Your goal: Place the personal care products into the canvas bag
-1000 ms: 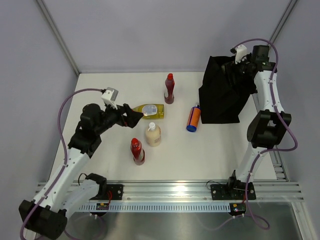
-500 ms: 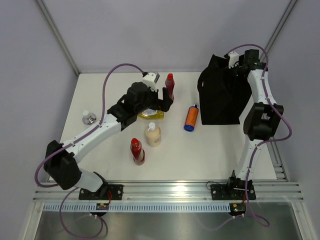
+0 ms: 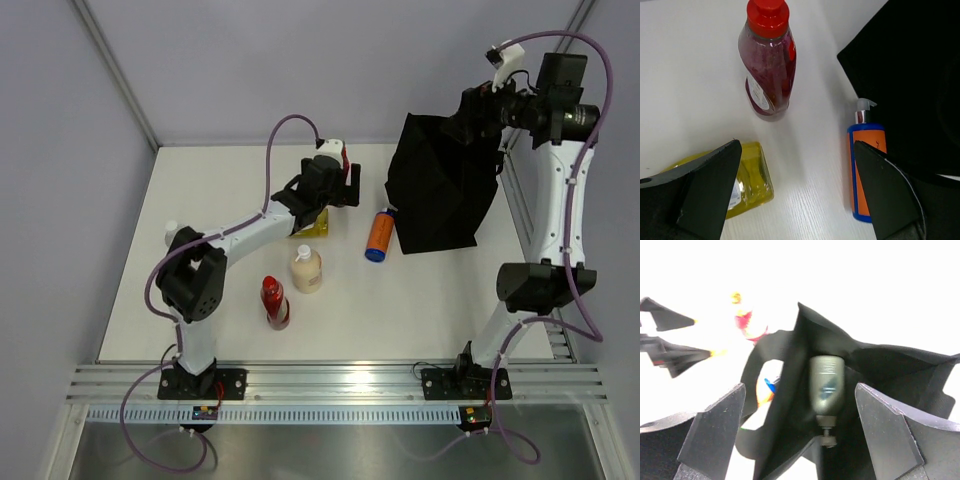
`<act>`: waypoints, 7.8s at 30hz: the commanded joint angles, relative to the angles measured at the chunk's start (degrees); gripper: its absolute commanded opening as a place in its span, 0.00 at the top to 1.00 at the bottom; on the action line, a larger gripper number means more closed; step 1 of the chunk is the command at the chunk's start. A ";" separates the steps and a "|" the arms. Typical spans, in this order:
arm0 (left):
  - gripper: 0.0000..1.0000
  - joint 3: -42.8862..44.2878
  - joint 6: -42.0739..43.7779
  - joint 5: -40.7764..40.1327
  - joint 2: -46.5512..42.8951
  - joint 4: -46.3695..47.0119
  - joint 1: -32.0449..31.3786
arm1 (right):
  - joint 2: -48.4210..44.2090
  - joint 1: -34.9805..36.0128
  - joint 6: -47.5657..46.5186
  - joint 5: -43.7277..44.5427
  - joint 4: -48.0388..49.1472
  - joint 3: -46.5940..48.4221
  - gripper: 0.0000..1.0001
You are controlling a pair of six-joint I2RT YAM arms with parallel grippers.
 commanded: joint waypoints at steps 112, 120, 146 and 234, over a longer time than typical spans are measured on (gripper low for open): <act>0.01 -17.51 12.13 26.03 -56.16 -5.43 4.81 | -33.92 0.47 10.83 -9.17 27.05 -36.51 1.00; 0.01 -31.81 8.62 18.11 -71.54 -14.76 4.81 | -18.88 -3.15 2.31 12.35 27.14 -22.93 1.00; 0.01 -44.67 -2.89 10.99 -91.86 -25.31 4.81 | -4.72 -0.08 -26.08 17.19 20.37 -33.82 0.82; 1.00 -40.03 9.40 14.03 -69.29 -0.89 -22.17 | -43.58 40.69 2.11 -6.30 28.80 -67.32 0.11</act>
